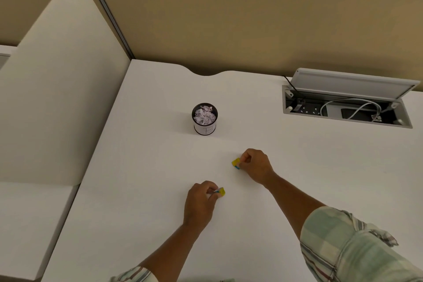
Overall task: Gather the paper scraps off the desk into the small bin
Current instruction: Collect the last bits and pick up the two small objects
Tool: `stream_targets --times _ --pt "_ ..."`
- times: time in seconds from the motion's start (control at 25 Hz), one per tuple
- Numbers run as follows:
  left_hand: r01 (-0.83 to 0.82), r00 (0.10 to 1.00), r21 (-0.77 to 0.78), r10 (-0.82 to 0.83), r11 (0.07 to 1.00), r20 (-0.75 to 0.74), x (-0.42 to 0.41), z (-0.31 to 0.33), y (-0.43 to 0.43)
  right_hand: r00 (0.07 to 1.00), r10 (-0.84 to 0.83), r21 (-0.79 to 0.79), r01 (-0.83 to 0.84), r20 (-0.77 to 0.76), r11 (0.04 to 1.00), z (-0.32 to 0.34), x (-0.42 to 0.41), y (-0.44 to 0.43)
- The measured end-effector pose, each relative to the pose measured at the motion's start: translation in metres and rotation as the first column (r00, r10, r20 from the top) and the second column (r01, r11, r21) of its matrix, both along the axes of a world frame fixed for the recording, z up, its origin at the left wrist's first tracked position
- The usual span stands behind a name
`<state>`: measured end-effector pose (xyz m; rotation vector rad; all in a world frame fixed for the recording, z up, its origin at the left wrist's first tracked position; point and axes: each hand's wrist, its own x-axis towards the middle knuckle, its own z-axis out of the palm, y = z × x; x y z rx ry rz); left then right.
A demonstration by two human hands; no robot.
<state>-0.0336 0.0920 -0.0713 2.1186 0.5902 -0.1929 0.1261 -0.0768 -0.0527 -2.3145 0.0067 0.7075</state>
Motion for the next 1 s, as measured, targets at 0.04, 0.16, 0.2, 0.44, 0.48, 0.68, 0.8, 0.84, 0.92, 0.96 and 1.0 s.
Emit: stream_targets --times 0.04,0.16,0.2,0.44,0.48,0.68,0.8,0.84,0.92,0.96,1.0 --pt "-0.076 0.997 -0.060 0.076 0.995 -0.004 0.002 0.001 0.003 1.000 -0.014 0.016 0.014 -0.013 1.000 -0.001 -0.005 -0.001" --pt "-0.311 0.950 -0.186 0.309 0.932 -0.039 0.013 0.005 0.017 0.995 -0.096 0.064 0.099 -0.039 0.993 -0.002 -0.016 -0.001" --pt "-0.359 0.933 -0.203 0.359 0.911 -0.038 0.018 0.008 0.022 0.990 -0.133 0.088 0.136 -0.040 0.987 -0.001 -0.017 0.000" --pt "-0.469 0.858 -0.275 0.506 0.840 0.084 0.068 0.041 0.054 0.970 -0.236 0.244 0.216 0.056 0.945 0.025 0.000 0.034" --pt "-0.469 0.850 -0.288 0.515 0.835 0.109 0.079 0.047 0.060 0.962 -0.259 0.271 0.229 0.082 0.935 0.032 0.008 0.044" --pt "-0.395 0.865 -0.171 0.428 0.903 0.262 0.134 0.074 0.083 0.925 -0.251 0.323 0.155 0.283 0.934 0.059 0.051 0.089" --pt "-0.357 0.891 -0.027 0.349 0.934 0.289 0.166 0.083 0.090 0.914 -0.197 0.263 0.105 0.355 0.959 0.067 0.072 0.111" --pt "-0.344 0.902 0.015 0.326 0.939 0.283 0.175 0.085 0.091 0.909 -0.171 0.222 0.089 0.381 0.971 0.068 0.077 0.117" --pt "-0.301 0.926 0.087 0.270 0.950 0.264 0.187 0.083 0.090 0.906 -0.116 0.142 0.063 0.407 0.988 0.067 0.083 0.125" --pt "-0.278 0.939 0.125 0.242 0.952 0.244 0.191 0.080 0.090 0.910 -0.096 0.104 0.058 0.403 0.993 0.066 0.086 0.128" --pt "-0.257 0.951 0.165 0.219 0.952 0.219 0.194 0.077 0.089 0.917 -0.078 0.066 0.057 0.390 0.996 0.065 0.087 0.130"
